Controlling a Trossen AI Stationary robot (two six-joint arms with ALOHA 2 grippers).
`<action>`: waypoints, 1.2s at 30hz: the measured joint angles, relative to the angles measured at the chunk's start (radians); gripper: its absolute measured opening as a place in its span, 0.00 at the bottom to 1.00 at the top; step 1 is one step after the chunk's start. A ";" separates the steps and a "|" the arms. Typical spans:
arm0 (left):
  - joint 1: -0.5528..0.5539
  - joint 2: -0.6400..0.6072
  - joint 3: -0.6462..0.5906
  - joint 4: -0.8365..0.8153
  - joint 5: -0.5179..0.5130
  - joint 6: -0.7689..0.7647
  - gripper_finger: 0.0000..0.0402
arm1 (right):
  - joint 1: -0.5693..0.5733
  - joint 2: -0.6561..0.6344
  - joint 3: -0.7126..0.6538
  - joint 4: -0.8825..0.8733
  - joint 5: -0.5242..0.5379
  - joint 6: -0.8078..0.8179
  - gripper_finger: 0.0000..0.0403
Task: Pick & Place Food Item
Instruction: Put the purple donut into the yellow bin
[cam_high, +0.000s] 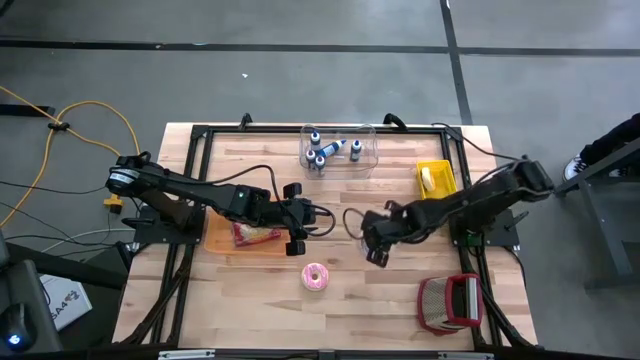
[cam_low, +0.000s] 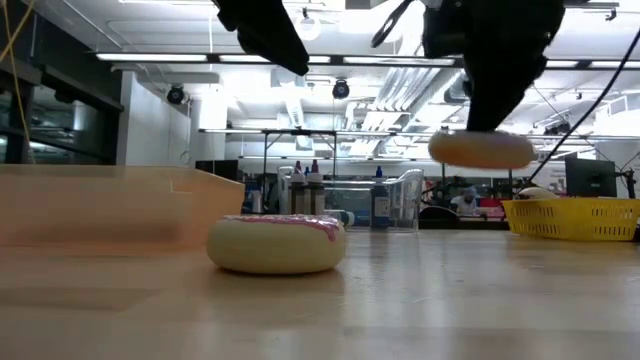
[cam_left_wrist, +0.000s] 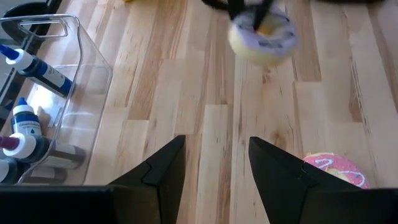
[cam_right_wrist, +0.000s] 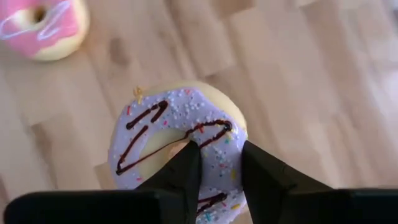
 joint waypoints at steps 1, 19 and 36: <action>0.000 0.000 0.000 0.000 0.000 0.000 0.42 | -0.008 -0.022 0.000 -0.029 0.015 0.007 0.23; 0.000 0.000 0.000 -0.001 0.000 0.006 0.42 | -0.326 -0.278 0.001 -0.698 0.171 0.414 0.23; 0.000 0.000 0.000 -0.002 0.000 0.011 0.42 | -0.623 -0.258 0.001 -0.780 0.145 0.339 0.23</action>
